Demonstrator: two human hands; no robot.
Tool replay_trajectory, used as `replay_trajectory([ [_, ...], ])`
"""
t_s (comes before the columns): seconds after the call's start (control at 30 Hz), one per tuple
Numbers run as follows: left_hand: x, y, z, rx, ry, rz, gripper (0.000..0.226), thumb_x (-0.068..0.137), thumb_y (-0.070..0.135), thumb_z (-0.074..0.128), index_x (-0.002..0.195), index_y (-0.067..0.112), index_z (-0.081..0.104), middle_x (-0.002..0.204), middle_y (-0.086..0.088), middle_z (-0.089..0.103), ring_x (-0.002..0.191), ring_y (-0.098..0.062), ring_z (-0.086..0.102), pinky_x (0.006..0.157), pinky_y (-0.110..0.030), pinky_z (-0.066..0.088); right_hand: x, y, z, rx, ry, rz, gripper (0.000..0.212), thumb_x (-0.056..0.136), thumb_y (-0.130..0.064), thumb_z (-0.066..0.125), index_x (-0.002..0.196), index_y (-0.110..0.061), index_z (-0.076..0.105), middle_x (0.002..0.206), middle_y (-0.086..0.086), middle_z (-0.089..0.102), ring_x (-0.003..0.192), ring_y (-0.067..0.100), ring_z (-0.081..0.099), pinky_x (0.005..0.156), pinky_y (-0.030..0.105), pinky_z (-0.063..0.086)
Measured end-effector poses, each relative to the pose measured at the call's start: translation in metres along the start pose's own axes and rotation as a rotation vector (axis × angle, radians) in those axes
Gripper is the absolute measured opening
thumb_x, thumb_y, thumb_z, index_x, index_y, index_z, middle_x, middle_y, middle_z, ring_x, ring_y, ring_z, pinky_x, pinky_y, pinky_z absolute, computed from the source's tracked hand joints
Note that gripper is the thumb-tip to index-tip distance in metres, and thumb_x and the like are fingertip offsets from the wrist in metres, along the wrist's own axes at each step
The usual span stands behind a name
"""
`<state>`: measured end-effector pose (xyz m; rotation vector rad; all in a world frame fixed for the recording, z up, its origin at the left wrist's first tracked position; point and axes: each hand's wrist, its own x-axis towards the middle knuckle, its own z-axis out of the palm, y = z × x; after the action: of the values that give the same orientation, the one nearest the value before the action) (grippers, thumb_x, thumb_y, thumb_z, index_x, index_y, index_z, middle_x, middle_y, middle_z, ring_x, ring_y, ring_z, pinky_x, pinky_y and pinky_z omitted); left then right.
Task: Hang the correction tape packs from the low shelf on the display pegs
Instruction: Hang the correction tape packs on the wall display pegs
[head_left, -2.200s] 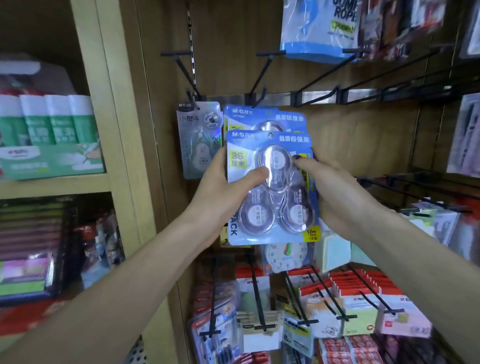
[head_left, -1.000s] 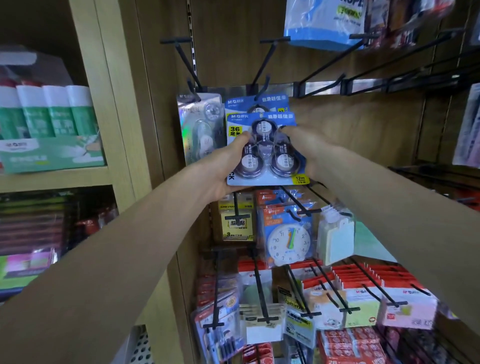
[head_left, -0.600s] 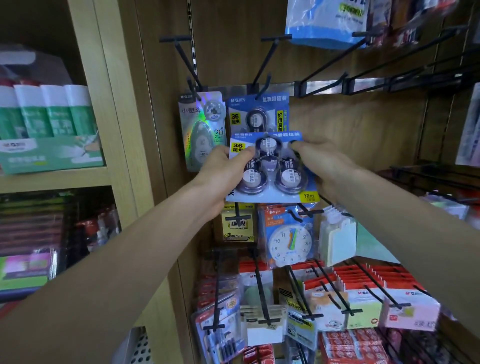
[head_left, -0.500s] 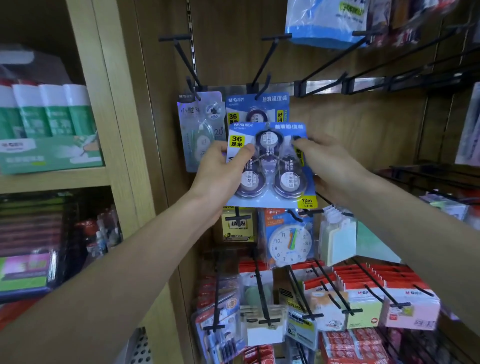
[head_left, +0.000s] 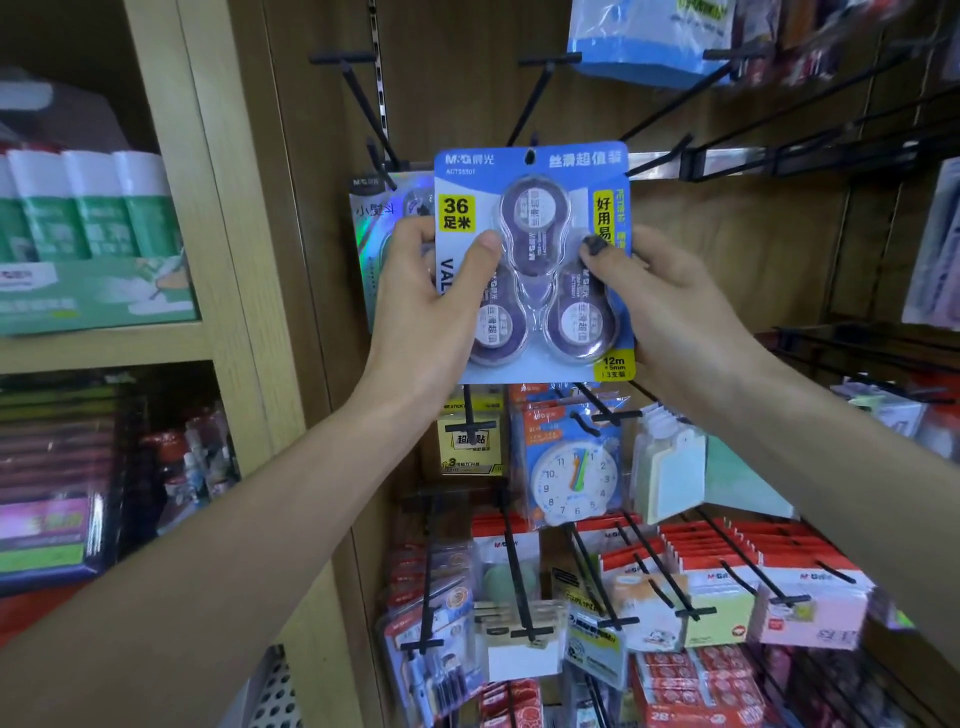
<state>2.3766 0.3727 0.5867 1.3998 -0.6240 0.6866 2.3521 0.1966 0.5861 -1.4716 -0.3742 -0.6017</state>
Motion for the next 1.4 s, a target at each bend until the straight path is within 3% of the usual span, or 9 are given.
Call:
replay_trajectory([
  [0.1, -0.005, -0.002, -0.003, 0.002, -0.023, 0.014, 0.011, 0.104, 0.023, 0.066, 0.11, 0.02, 0.058, 0.107, -0.001, 0.075, 0.094, -0.008, 0.074, 0.079, -0.022, 0.058, -0.004, 0.002, 0.0, -0.005, -0.013, -0.008, 0.033, 0.095, -0.037, 0.065, 0.123, -0.02, 0.069, 0.123, 0.016, 0.074, 0.118, 0.036, 0.07, 0.102, 0.062, 0.053],
  [0.23, -0.003, 0.004, -0.001, -0.022, -0.004, 0.008, 0.011, 0.104, 0.024, 0.066, 0.11, 0.022, 0.057, 0.105, 0.004, 0.076, 0.092, -0.005, 0.074, 0.079, -0.02, 0.058, -0.005, -0.003, 0.004, -0.006, 0.014, -0.055, 0.031, 0.096, -0.038, 0.064, 0.119, -0.019, 0.07, 0.123, 0.019, 0.072, 0.12, 0.04, 0.067, 0.103, 0.064, 0.052],
  [0.6, 0.014, 0.017, 0.005, -0.002, 0.008, -0.021, 0.015, 0.103, 0.025, 0.068, 0.113, 0.017, 0.061, 0.099, 0.01, 0.075, 0.084, 0.004, 0.072, 0.075, -0.016, 0.057, 0.003, -0.019, 0.016, -0.007, 0.148, -0.004, 0.028, 0.103, -0.029, 0.06, 0.116, -0.006, 0.069, 0.116, 0.018, 0.076, 0.112, 0.033, 0.072, 0.101, 0.053, 0.057],
  [0.77, 0.012, 0.019, 0.008, -0.012, -0.004, -0.043, 0.013, 0.102, 0.026, 0.069, 0.109, 0.018, 0.061, 0.094, 0.013, 0.075, 0.084, 0.002, 0.074, 0.074, -0.017, 0.057, 0.0, -0.025, 0.015, -0.004, 0.184, 0.031, 0.024, 0.101, -0.028, 0.062, 0.112, -0.01, 0.072, 0.115, 0.017, 0.076, 0.109, 0.036, 0.073, 0.1, 0.055, 0.057],
  [0.93, 0.009, 0.02, 0.011, -0.035, 0.027, -0.054, 0.012, 0.101, 0.023, 0.07, 0.107, 0.016, 0.061, 0.089, 0.012, 0.074, 0.076, 0.006, 0.071, 0.067, -0.012, 0.053, -0.002, -0.027, 0.015, -0.002, 0.193, 0.033, 0.017, 0.099, -0.026, 0.062, 0.101, -0.014, 0.075, 0.104, 0.01, 0.08, 0.098, 0.027, 0.078, 0.095, 0.05, 0.06],
  [1.1, 0.006, 0.017, 0.01, -0.003, 0.054, -0.053, 0.009, 0.101, 0.026, 0.07, 0.099, 0.024, 0.061, 0.087, 0.013, 0.073, 0.075, 0.006, 0.069, 0.071, -0.014, 0.056, -0.002, -0.026, 0.016, -0.013, 0.17, 0.03, 0.014, 0.099, -0.025, 0.063, 0.097, -0.017, 0.074, 0.094, 0.004, 0.082, 0.089, 0.023, 0.079, 0.092, 0.048, 0.062],
  [1.3, 0.01, 0.014, 0.011, 0.026, 0.054, -0.093, 0.011, 0.101, 0.03, 0.069, 0.095, 0.028, 0.061, 0.086, 0.015, 0.075, 0.082, 0.002, 0.073, 0.074, -0.019, 0.059, 0.002, -0.022, 0.016, 0.003, 0.162, 0.052, 0.018, 0.098, -0.027, 0.064, 0.101, -0.014, 0.076, 0.108, 0.012, 0.079, 0.106, 0.032, 0.074, 0.098, 0.054, 0.058],
  [1.4, 0.017, 0.01, 0.012, 0.065, 0.038, -0.133, 0.011, 0.102, 0.035, 0.067, 0.1, 0.025, 0.061, 0.089, 0.014, 0.074, 0.079, 0.004, 0.071, 0.072, -0.017, 0.057, 0.012, -0.018, 0.017, -0.017, 0.152, 0.091, 0.02, 0.095, -0.029, 0.065, 0.098, -0.012, 0.076, 0.11, 0.016, 0.078, 0.103, 0.03, 0.077, 0.098, 0.059, 0.056],
])
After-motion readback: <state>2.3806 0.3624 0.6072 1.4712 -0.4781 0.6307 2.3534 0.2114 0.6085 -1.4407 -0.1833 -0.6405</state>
